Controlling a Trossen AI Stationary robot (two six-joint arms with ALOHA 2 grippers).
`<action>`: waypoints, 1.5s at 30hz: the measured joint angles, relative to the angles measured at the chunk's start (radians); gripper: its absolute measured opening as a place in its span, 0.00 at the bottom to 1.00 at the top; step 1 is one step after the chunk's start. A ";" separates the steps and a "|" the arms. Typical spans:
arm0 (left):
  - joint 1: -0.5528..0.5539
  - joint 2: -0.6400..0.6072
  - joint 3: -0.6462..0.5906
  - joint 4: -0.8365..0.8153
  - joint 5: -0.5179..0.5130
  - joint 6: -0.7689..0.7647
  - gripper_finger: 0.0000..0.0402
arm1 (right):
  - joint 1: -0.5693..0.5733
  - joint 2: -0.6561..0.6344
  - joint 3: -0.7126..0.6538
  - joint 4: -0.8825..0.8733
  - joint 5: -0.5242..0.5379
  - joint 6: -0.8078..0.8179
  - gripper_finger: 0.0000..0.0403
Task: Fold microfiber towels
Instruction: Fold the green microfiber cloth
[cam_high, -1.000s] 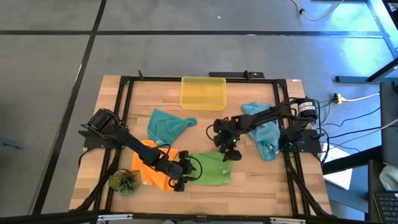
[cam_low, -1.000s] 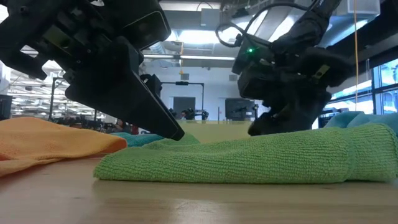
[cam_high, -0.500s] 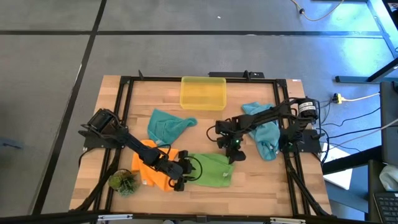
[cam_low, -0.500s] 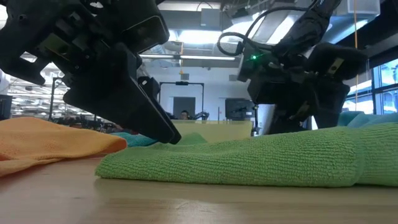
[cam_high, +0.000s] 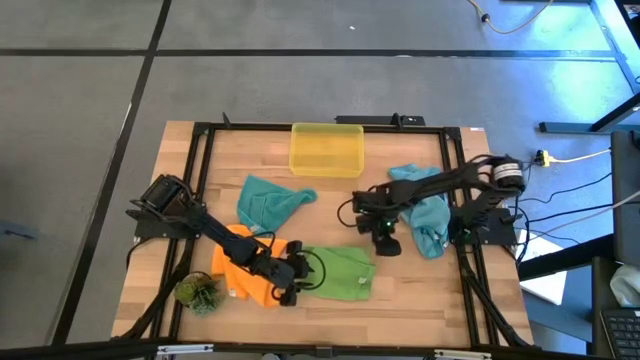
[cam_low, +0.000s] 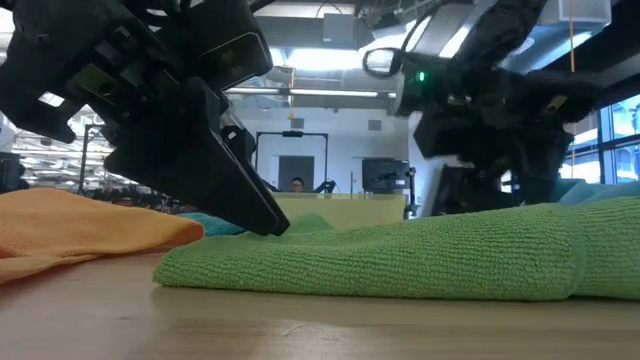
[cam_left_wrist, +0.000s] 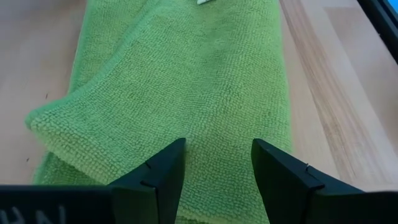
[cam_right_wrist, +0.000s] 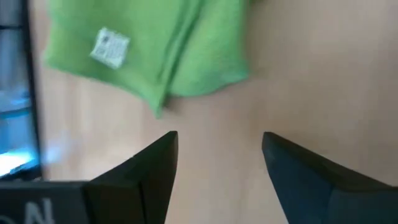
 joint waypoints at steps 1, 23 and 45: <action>0.003 0.000 0.000 0.000 0.000 -0.002 0.44 | 0.000 -0.025 0.001 -0.009 0.040 0.000 0.58; 0.050 -0.077 0.000 -0.002 -0.150 -0.144 0.44 | 0.200 -0.128 -0.074 0.333 0.294 0.026 0.09; 0.228 -0.074 0.000 -0.111 0.125 -0.416 0.44 | 0.222 -0.064 -0.131 0.581 0.301 0.060 0.01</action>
